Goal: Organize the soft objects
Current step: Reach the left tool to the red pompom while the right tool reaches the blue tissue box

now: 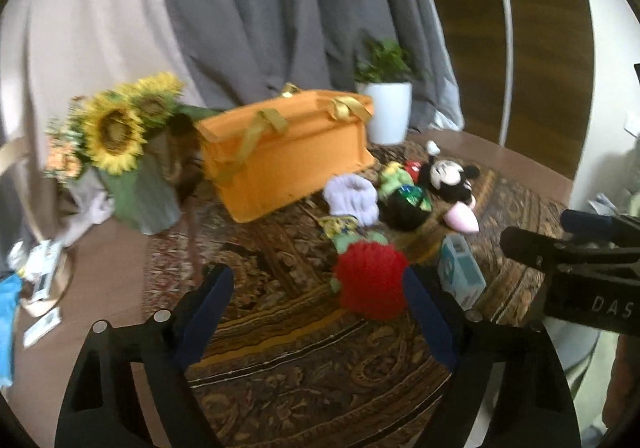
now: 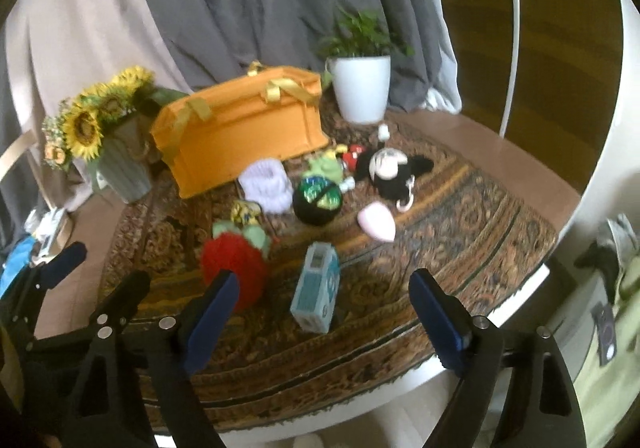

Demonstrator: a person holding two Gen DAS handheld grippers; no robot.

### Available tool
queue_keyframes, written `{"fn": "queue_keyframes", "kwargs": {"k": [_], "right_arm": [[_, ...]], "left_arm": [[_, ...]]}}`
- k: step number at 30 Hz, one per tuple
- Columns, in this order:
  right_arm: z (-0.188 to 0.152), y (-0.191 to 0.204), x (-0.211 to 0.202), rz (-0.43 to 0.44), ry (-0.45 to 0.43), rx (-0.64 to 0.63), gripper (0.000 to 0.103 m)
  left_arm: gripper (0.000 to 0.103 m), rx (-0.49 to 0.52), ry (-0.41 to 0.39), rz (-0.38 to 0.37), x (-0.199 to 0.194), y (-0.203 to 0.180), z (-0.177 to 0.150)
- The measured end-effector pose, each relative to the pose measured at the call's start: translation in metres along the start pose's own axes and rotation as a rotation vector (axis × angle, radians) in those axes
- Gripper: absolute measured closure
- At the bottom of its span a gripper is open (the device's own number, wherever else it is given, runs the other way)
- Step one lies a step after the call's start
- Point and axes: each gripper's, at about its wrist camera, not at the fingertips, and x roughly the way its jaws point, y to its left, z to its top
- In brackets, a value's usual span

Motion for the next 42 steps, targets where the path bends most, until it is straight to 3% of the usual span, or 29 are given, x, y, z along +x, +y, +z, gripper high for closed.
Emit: {"fn": "queue_keyframes", "kwargs": {"k": [10,19,35,42], "right_arm": [[-0.028,0.003,0.042,-0.064,0.079,0.07,0.026],[-0.037,0.01,0.068,-0.047,0.094,0.079,0.033],[-0.028,-0.003,0.096,-0.041,0.097,0.123,0.048],[-0.026,-0.008,0.102,-0.021,0.107,0.141,0.061]], "left_arm": [[0.022,0.115,0.082,-0.138,0.052,-0.001,-0.022],[0.022,0.158,0.152,-0.239,0.094,-0.003,-0.029],[0.022,0.208,0.21,-0.314,0.135,-0.02,-0.014],[0.045,0.22,0.248,-0.342,0.151,-0.03,-0.009]]}}
